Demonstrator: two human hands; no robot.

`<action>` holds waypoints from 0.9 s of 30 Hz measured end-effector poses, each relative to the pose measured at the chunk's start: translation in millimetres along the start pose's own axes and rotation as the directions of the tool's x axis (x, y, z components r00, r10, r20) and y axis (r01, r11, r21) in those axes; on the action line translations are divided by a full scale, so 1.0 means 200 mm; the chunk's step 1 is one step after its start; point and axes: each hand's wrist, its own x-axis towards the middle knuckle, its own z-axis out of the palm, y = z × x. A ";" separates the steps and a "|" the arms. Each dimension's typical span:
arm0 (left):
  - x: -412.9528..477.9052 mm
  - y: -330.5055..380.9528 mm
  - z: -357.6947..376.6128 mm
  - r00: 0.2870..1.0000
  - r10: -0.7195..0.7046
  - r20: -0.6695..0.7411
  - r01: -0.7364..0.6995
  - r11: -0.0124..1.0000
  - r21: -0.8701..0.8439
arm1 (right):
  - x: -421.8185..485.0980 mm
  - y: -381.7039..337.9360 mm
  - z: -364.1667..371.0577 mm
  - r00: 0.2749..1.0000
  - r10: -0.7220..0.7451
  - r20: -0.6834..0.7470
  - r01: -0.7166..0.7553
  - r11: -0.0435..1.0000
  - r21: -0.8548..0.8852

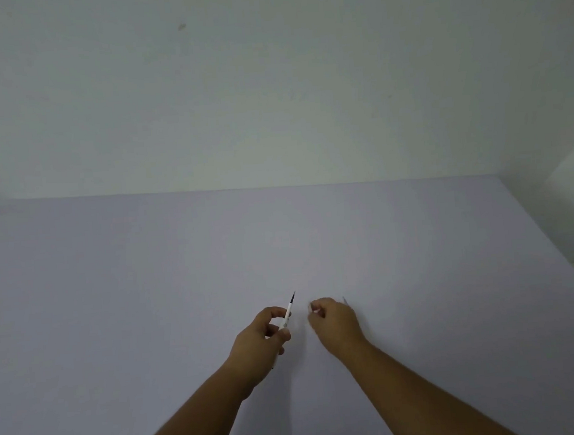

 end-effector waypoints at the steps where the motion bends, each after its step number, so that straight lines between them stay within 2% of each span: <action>1: 0.00 0.00 0.00 1.000 0.002 0.004 -0.003 1.000 0.017 | 0.00 -0.03 -0.04 0.999 0.035 -0.014 -0.032 0.982 0.186; 3: 0.00 0.01 0.00 1.000 0.004 0.014 -0.004 0.998 0.057 | -0.01 -0.08 -0.11 0.995 0.094 -0.025 -0.070 0.870 0.488; 6: 0.00 0.04 0.01 0.999 0.004 0.039 -0.008 0.995 0.102 | -0.02 -0.15 -0.21 0.996 0.087 -0.008 -0.063 0.780 0.623; 15: -0.02 0.14 0.04 0.997 0.071 0.037 -0.075 0.989 0.125 | -0.09 -0.19 -0.31 0.993 -0.092 0.080 0.042 0.875 0.482; 23: -0.04 0.18 0.02 0.994 0.107 -0.021 -0.105 0.990 0.090 | -0.11 -0.18 -0.31 0.976 -0.107 0.191 0.006 0.885 0.465; 27: -0.06 0.20 0.00 0.986 0.163 -0.026 -0.159 0.982 0.099 | -0.09 -0.18 -0.31 0.976 -0.058 0.211 -0.051 0.878 0.475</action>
